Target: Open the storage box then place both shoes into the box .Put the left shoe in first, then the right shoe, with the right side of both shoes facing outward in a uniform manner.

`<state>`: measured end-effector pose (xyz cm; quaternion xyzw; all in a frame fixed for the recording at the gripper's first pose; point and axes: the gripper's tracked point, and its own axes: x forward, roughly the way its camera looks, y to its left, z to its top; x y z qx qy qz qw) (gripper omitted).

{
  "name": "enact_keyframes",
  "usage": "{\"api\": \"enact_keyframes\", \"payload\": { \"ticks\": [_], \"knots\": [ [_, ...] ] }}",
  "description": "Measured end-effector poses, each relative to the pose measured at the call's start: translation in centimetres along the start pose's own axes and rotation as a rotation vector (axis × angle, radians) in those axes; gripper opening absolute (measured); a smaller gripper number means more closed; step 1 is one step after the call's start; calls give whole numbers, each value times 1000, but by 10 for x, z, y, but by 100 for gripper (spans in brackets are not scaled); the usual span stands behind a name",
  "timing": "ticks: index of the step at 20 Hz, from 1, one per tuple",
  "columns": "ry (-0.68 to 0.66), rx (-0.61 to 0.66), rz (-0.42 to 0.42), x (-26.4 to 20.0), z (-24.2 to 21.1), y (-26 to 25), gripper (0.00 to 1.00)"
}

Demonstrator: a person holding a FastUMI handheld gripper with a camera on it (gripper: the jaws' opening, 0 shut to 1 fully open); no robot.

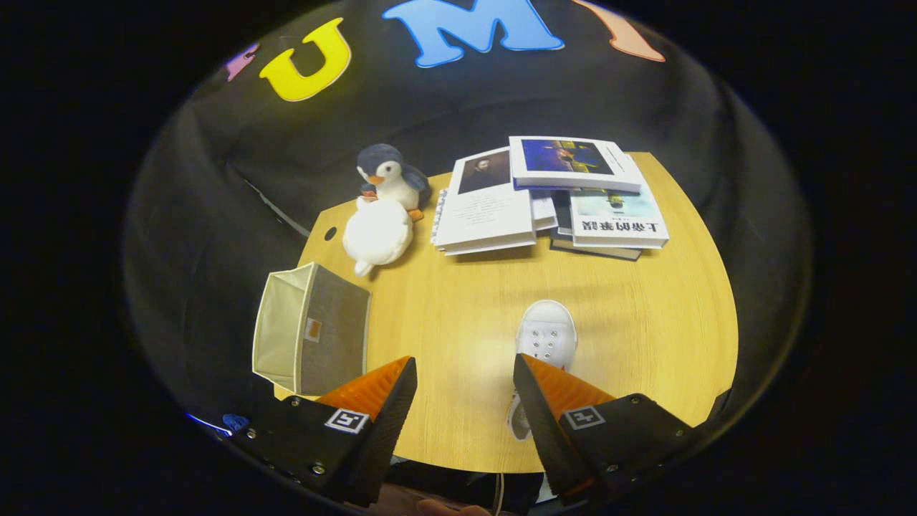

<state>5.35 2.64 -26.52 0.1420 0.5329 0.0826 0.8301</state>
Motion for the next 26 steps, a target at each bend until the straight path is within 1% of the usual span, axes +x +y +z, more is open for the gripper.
{"api": "enact_keyframes", "payload": {
  "ticks": [8, 11, 13, 16, 18, 19, 22, 26],
  "knots": [
    [49, 53, -52, 13, -28, -43, 84],
    [106, 74, -76, 27, -47, -57, 83],
    [152, 88, -73, 35, -60, -61, 83],
    [186, 79, -95, 48, -69, -70, 84],
    [206, 93, -99, 56, -73, -74, 83],
    [215, 107, -117, 61, -76, -80, 84],
    [238, 142, -109, 76, -81, -82, 84],
    [282, 128, -162, 96, -93, -99, 84]
  ]
}}
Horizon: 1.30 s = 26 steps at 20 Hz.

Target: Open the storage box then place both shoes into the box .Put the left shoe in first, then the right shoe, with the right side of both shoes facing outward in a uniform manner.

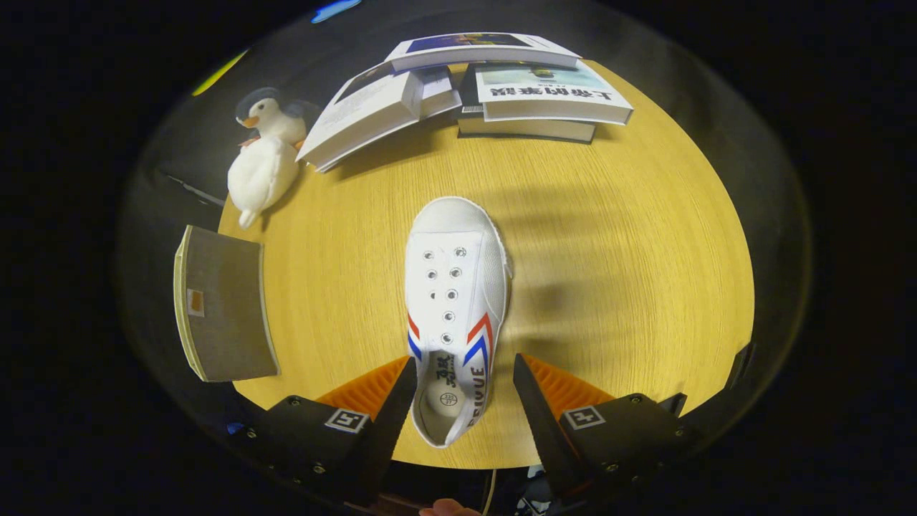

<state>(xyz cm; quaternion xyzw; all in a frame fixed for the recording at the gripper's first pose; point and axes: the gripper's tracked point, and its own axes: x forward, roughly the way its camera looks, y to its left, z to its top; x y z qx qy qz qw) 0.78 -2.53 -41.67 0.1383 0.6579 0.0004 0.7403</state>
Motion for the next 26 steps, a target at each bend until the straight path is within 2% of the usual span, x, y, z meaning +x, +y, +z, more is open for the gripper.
{"api": "enact_keyframes", "payload": {
  "ticks": [3, 7, 8, 11, 12, 13, 14, 15, 16, 17, 22, 26],
  "knots": [
    [26, -13, -57, 18, -2, -13, 84],
    [48, -43, -77, 31, 0, -16, 83],
    [53, -54, -55, 35, -2, -12, 83],
    [56, -44, -1, 36, 0, -4, 45],
    [62, -67, -15, 37, -1, -9, 45],
    [56, -52, -19, 33, 3, -9, 29],
    [53, 1, -16, 42, -3, -12, 25],
    [62, 24, -11, 36, -2, -13, 8],
    [62, 40, -1, 28, 1, -14, 8],
    [69, 37, 3, 30, -2, -13, 2],
    [75, 78, 83, 8, 1, 1, 2],
    [31, 12, 97, -29, 7, 20, 2]
  ]
}}
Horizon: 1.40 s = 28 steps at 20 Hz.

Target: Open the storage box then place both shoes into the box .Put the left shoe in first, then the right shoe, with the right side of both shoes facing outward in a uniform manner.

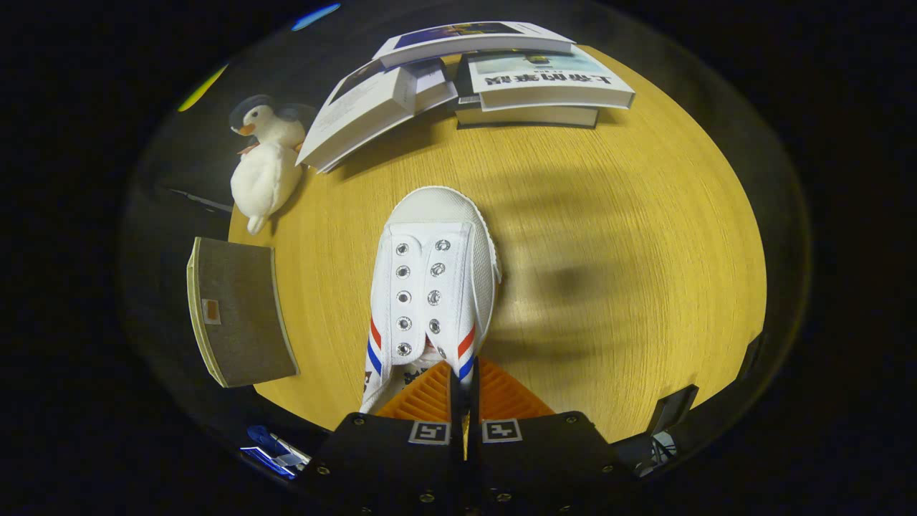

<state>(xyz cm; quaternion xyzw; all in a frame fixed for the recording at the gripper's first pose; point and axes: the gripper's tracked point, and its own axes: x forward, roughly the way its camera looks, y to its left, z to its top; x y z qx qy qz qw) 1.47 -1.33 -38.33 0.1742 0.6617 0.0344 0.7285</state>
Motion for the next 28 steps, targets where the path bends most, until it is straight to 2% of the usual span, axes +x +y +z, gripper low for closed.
{"api": "enact_keyframes", "payload": {
  "ticks": [6, 13, 19, 28],
  "knots": [
    [-76, -119, 6, -45, 15, 42, 2],
    [-120, -234, 85, -75, 23, 111, 2],
    [-128, -321, 117, -82, 21, 162, 2],
    [-84, -433, 201, -67, 13, 259, 2]
  ]
}}
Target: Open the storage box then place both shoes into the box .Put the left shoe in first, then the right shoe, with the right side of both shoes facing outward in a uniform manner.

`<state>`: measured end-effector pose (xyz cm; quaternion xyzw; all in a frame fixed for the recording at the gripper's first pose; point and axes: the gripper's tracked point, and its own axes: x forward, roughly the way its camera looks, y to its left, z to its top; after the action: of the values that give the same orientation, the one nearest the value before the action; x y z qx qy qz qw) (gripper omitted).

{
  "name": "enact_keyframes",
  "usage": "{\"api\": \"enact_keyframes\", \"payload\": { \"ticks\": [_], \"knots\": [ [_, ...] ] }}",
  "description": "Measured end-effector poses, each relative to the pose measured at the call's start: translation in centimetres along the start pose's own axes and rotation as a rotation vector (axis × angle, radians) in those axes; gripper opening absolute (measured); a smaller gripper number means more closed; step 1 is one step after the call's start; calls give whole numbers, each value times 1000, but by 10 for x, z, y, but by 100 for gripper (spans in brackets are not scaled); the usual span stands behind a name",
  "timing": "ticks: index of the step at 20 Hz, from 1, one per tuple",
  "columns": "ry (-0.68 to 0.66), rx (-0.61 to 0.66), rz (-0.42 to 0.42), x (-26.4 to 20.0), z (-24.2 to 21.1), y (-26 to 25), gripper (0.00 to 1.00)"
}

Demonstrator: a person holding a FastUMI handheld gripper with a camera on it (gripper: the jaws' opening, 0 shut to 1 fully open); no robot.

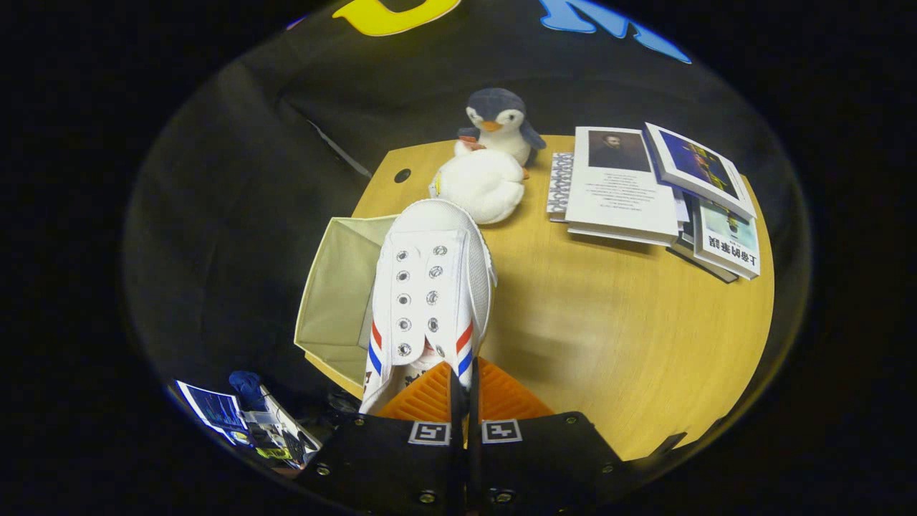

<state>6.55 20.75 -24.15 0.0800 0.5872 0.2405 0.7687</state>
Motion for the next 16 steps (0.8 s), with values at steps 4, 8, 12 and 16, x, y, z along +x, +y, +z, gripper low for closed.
{"api": "enact_keyframes", "payload": {
  "ticks": [4, 8, 12, 16],
  "knots": [
    [11, -59, 32, 14, 20, 39, 2],
    [25, -111, 53, 29, 35, 74, 2],
    [50, -167, 59, 48, 44, 104, 2],
    [83, -223, 40, 68, 47, 122, 2]
  ]
}}
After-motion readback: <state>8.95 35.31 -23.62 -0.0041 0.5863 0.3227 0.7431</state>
